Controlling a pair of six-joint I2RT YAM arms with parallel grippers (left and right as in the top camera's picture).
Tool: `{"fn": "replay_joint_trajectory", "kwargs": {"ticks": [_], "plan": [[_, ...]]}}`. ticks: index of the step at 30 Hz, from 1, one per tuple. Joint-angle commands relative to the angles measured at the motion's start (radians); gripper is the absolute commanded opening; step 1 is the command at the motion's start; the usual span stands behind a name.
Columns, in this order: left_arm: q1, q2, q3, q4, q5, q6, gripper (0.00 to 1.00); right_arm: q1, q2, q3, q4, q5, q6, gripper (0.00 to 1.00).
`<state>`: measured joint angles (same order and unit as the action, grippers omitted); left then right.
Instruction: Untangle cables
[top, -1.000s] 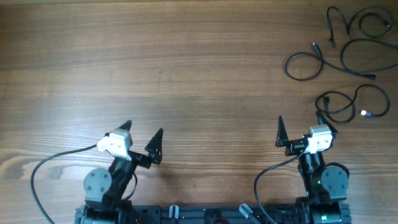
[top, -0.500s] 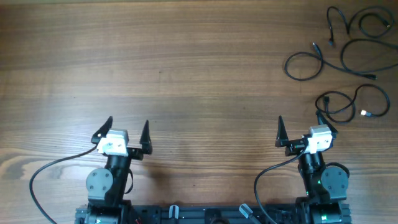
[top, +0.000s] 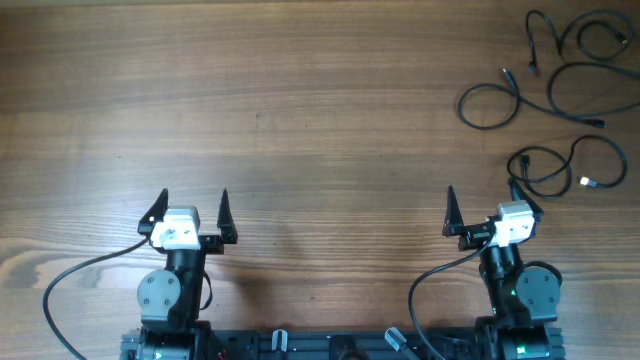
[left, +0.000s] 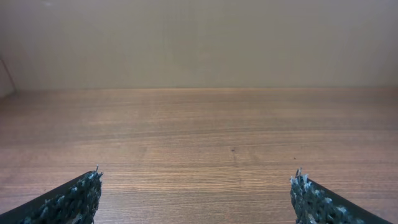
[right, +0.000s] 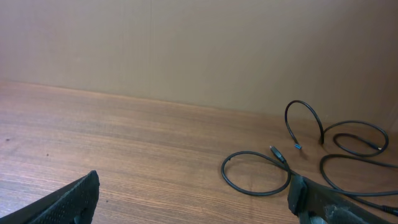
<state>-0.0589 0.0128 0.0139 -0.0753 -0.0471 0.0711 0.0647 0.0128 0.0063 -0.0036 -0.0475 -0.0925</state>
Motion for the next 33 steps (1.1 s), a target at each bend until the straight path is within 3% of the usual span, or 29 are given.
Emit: {"fn": "replay_joint_trajectory", "kwargs": {"ticks": [1, 33], "plan": [[0.002, -0.010, -0.008, -0.002, 0.016, 0.026, 1.00, 0.000, -0.009, 0.000, 0.003, -0.001, -0.012, 1.00], [0.002, -0.006, -0.008, 0.003, 0.020, 0.000, 1.00, 0.000, -0.009, 0.000, 0.003, -0.001, -0.012, 1.00]]}}
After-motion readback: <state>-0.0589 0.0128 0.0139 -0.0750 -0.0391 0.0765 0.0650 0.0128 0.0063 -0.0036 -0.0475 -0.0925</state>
